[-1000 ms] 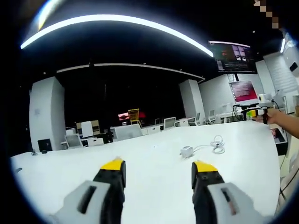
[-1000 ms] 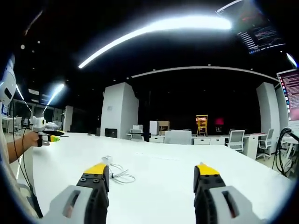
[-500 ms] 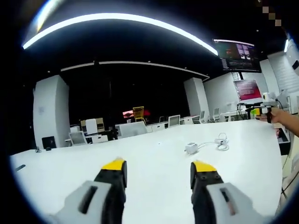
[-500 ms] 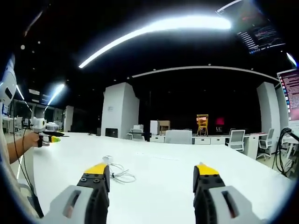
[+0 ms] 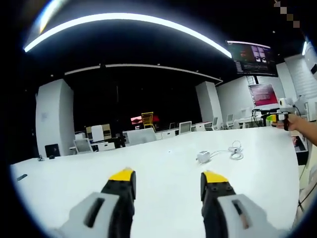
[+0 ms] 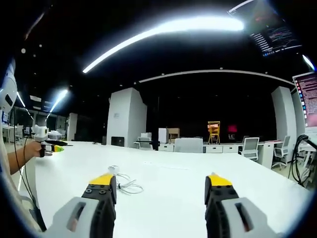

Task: Plug the desk Type‑C cable into the charger adapter.

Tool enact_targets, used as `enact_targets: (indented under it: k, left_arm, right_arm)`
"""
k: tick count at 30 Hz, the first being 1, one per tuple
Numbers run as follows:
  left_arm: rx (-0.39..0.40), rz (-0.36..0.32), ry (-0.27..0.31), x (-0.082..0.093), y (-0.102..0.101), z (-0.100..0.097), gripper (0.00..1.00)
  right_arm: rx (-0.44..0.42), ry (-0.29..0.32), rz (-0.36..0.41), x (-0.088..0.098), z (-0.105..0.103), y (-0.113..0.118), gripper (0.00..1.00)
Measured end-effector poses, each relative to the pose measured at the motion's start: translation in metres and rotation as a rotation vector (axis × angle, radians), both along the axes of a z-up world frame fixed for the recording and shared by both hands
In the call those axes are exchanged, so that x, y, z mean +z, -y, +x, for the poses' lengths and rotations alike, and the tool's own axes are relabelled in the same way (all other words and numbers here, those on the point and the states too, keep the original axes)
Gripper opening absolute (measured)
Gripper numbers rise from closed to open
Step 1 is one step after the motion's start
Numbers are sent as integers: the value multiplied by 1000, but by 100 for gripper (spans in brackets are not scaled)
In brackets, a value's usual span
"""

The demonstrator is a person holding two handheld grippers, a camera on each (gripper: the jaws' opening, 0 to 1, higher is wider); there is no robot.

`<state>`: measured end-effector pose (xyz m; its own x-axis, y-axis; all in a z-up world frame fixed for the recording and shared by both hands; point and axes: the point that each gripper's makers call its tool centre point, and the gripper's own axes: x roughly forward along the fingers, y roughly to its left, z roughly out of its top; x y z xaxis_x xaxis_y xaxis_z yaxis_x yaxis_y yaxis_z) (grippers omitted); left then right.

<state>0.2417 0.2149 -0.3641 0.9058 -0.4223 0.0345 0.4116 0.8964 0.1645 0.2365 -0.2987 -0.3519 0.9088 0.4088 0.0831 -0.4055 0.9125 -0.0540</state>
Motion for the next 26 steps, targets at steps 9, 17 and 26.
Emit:
enact_targets:
  k: [9, 17, 26]
  left_arm:
    - [13, 2, 14, 2, -5, 0, 35]
    - [14, -3, 2, -1, -5, 0, 39]
    - [19, -15, -2, -1, -5, 0, 40]
  right_arm:
    - [-4, 2, 5, 0, -1, 2, 73]
    - [-8, 2, 6, 0, -2, 4, 73]
    - [-8, 3, 9, 0, -3, 5, 72]
